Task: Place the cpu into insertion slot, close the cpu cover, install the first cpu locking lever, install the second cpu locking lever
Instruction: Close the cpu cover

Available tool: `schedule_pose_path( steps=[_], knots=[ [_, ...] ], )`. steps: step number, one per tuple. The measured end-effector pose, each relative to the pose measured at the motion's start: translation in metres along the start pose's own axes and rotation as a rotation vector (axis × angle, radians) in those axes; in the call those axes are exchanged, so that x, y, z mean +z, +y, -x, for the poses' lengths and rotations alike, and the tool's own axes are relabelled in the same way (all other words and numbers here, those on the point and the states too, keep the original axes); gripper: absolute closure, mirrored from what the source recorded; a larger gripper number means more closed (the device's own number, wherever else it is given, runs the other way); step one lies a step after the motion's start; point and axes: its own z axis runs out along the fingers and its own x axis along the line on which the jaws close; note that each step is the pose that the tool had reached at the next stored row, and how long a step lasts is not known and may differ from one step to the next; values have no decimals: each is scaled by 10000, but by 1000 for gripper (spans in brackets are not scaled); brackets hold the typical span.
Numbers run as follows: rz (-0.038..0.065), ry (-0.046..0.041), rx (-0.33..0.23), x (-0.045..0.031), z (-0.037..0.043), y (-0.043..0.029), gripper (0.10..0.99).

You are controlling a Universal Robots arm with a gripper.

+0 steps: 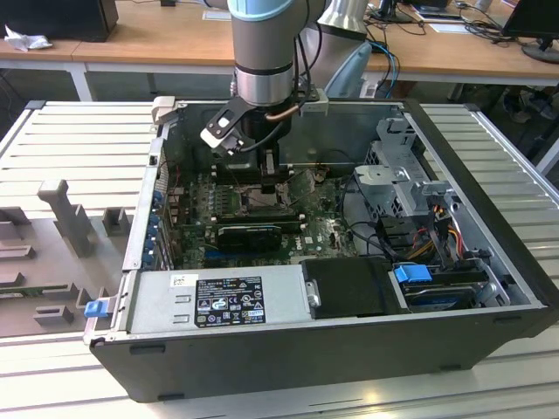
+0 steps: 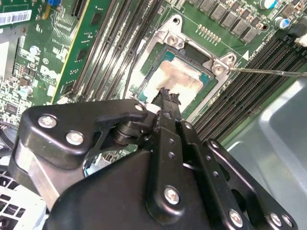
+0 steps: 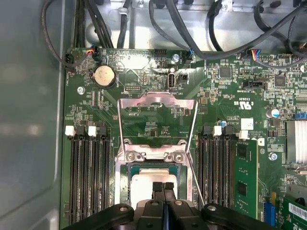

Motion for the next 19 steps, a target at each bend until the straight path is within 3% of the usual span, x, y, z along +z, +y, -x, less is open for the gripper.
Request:
schedule_pose_path(
  steps=[5,19],
  knots=[
    [0,0,0,-66,2,5,980],
    [-1,-1,0,-143,4,10,980]
  ],
)
